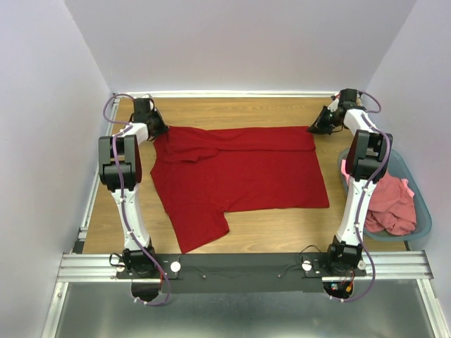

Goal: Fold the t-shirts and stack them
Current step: Fold the tshirt

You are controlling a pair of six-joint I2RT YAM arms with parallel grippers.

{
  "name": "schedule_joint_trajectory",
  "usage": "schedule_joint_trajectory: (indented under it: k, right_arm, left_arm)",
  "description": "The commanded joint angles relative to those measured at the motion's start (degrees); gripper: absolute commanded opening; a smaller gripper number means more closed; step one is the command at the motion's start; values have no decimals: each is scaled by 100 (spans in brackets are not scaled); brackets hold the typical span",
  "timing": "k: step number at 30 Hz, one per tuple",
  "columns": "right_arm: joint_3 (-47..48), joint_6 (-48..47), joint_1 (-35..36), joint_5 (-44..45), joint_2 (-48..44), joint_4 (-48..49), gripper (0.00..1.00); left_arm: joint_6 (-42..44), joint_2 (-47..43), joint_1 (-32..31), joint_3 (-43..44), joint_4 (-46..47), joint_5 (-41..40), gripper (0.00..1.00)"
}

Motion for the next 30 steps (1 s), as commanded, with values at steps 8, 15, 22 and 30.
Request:
schedule_joint_trajectory:
  k: [8,15,22,30]
  right_arm:
    - [181,99,-300,610,221,-19,1]
    - [242,82,-336,558,230,-27,1]
    - [260,20,-327,390,116,-27,32]
    - [-108,-146,-143,574,-797,-36,73]
  left_arm:
    - [0,44,451,-59,150,-39,0]
    - [-18,-18,487,-139,160,154,0]
    - [61,-201,496,-139,142,286,47]
    - [52,-1124,487,-139,-252,226,88]
